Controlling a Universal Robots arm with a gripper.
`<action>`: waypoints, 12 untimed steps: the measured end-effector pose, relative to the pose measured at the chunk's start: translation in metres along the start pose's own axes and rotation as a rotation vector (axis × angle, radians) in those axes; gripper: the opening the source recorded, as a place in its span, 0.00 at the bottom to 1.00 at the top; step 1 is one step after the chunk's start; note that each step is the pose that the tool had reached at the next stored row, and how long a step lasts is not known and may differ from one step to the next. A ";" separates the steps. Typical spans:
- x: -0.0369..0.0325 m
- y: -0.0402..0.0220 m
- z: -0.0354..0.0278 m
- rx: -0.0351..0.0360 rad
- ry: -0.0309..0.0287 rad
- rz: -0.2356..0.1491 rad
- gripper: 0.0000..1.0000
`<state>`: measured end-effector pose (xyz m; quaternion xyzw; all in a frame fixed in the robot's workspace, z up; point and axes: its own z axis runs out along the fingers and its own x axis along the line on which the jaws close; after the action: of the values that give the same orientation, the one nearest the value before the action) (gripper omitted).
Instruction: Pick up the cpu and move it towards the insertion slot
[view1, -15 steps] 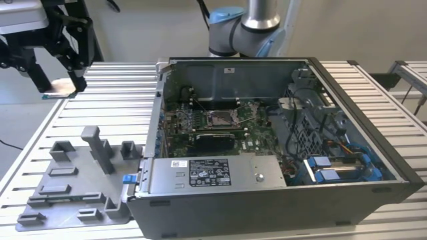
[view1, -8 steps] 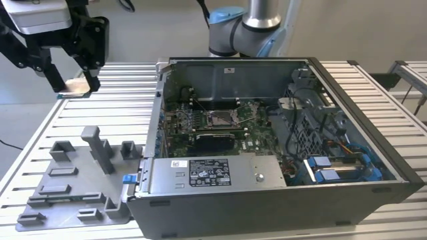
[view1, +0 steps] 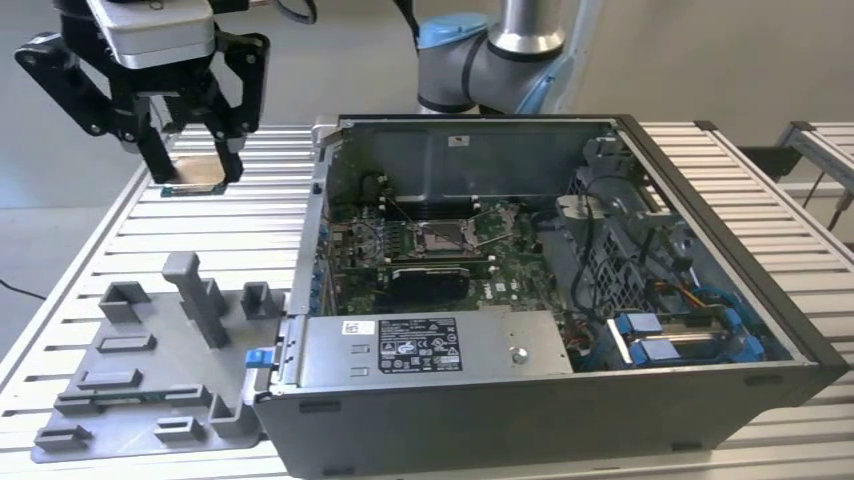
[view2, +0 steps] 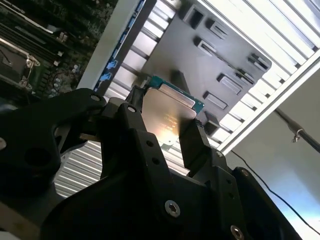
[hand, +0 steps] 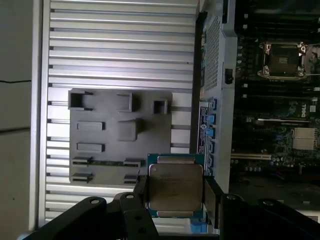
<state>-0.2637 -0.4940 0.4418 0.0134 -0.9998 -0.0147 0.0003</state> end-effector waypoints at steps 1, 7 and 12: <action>-0.0035 -0.0001 0.0000 0.0000 0.0000 0.000 0.00; -0.0248 -0.0007 0.0000 -0.0001 0.0000 0.000 0.00; -0.0416 -0.0011 0.0000 0.0000 0.0000 0.000 0.00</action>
<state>-0.2220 -0.4940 0.4417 0.0134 -0.9998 -0.0147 0.0003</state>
